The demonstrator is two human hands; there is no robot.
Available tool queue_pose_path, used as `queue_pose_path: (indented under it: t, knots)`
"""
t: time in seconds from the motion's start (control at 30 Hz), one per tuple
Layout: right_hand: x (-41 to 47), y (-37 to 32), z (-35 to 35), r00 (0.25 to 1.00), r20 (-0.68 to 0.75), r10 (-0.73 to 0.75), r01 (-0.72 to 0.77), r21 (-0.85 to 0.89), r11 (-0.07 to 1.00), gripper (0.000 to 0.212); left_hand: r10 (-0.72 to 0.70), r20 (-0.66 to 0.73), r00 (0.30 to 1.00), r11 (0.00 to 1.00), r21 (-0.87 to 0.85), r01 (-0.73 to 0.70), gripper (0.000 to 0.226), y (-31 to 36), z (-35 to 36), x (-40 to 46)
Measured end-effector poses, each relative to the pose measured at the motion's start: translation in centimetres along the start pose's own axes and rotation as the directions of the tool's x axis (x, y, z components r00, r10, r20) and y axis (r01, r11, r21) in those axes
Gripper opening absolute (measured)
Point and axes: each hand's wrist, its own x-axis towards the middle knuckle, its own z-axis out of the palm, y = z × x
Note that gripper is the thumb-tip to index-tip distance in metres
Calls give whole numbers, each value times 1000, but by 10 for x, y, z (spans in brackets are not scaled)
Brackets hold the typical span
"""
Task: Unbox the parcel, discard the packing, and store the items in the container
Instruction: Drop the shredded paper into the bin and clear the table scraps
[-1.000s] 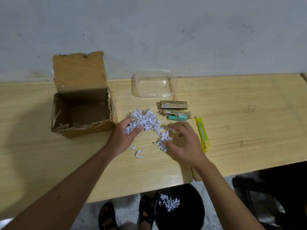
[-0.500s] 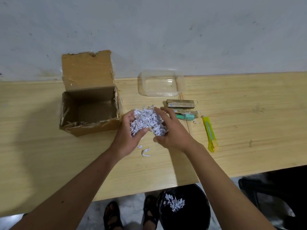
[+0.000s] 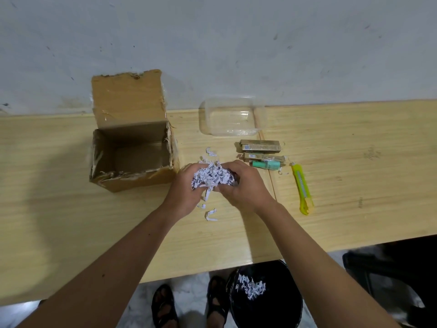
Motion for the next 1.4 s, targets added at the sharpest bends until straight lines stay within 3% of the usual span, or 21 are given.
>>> queue_pose_path:
  t: [0.23, 0.5, 0.8, 1.0, 1.23, 1.4]
  knots:
    - [-30, -8, 2, 981, -72, 178, -169, 111, 979, 32, -82, 22, 996, 994, -74, 84, 47, 15, 11, -16]
    - [-105, -10, -26, 920, -257, 297, -261, 163, 951, 34, 17, 197, 980, 990, -138, 10, 43, 54, 43, -37]
    - [-231, 7, -51, 744, -461, 484, -375, 311, 873, 34, 115, 458, 882, 985, -170, -40, 46, 103, 112, -92]
    - [-321, 38, -46, 643, -484, 593, -475, 355, 805, 37, 147, 590, 794, 986, -150, -71, 47, 93, 183, -146]
    - [-397, 77, -17, 600, -503, 622, -527, 336, 780, 36, 135, 710, 691, 990, -72, -120, 55, 60, 243, -194]
    - [-422, 97, -1, 549, -504, 667, -555, 377, 742, 45, 119, 735, 667, 984, 1, -176, 49, 51, 260, -211]
